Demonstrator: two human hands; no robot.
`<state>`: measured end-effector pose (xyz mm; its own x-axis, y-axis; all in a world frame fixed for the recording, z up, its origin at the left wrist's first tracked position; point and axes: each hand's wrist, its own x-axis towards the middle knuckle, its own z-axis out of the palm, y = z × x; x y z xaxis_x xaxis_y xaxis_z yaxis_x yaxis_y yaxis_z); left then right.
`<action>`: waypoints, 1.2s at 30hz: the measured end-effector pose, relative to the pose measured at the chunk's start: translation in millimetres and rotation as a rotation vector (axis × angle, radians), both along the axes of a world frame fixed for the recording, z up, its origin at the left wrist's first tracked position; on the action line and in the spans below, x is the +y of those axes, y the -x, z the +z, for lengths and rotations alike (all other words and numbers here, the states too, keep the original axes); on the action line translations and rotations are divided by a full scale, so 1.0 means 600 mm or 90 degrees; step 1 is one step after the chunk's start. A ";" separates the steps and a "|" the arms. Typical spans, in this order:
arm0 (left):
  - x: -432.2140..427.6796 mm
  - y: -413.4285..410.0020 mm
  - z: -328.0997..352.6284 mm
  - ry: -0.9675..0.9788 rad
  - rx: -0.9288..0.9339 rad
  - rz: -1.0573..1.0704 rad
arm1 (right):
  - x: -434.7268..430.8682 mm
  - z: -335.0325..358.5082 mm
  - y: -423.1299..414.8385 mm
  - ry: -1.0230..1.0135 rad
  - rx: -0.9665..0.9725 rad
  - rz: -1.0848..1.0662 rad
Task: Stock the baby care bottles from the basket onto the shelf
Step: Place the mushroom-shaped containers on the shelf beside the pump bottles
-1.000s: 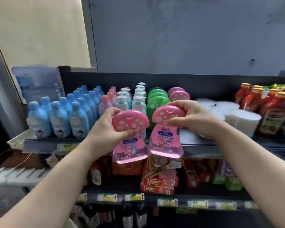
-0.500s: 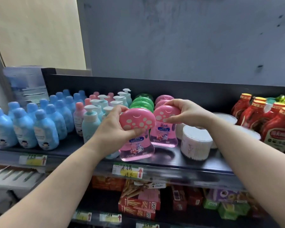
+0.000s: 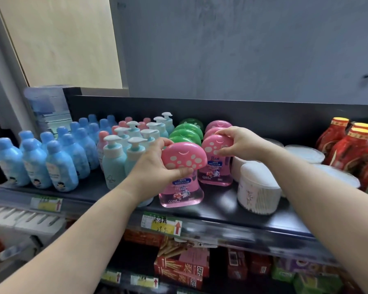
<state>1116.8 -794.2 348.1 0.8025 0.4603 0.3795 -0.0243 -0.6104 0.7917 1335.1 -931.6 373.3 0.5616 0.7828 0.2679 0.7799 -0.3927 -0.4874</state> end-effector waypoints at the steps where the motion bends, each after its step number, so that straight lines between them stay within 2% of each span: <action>1: -0.003 -0.004 0.000 0.002 0.004 -0.006 | 0.002 0.002 -0.001 0.030 -0.052 -0.009; 3: -0.010 -0.014 0.000 0.009 0.011 -0.021 | 0.002 0.008 0.001 0.069 -0.125 -0.023; 6: -0.016 -0.035 -0.004 0.018 0.014 -0.043 | -0.011 0.031 0.020 -0.021 -0.122 -0.017; 8: -0.017 -0.052 -0.006 0.011 0.024 -0.053 | -0.024 0.047 0.040 -0.085 -0.004 0.054; 10: -0.021 -0.068 -0.008 0.013 0.031 -0.066 | -0.035 0.054 0.066 -0.051 0.109 0.133; 11: -0.023 -0.076 -0.009 0.017 0.031 -0.075 | -0.037 0.053 0.076 0.003 0.080 0.140; 13: -0.027 -0.090 -0.014 0.038 0.028 -0.100 | -0.034 0.044 0.082 0.082 -0.054 0.115; 15: -0.029 -0.099 -0.021 0.040 0.027 -0.105 | -0.033 0.039 0.081 0.087 -0.110 0.112; 20: -0.042 -0.099 -0.037 -0.095 0.026 -0.025 | -0.038 0.027 0.071 0.063 -0.129 0.085; 24: -0.053 -0.081 -0.058 -0.197 -0.046 0.075 | -0.040 0.024 0.061 0.092 -0.150 0.023; 27: -0.039 -0.078 -0.057 -0.332 -0.078 0.161 | -0.042 0.024 0.057 0.102 -0.162 -0.013; 29: -0.029 -0.082 -0.047 -0.380 -0.031 0.198 | -0.042 0.023 0.057 0.094 -0.171 -0.020; 33: -0.009 -0.102 -0.036 -0.410 0.142 0.191 | -0.041 0.022 0.061 0.094 -0.188 -0.016; 36: 0.003 -0.113 -0.038 -0.409 0.169 0.180 | -0.039 0.021 0.064 0.100 -0.194 -0.009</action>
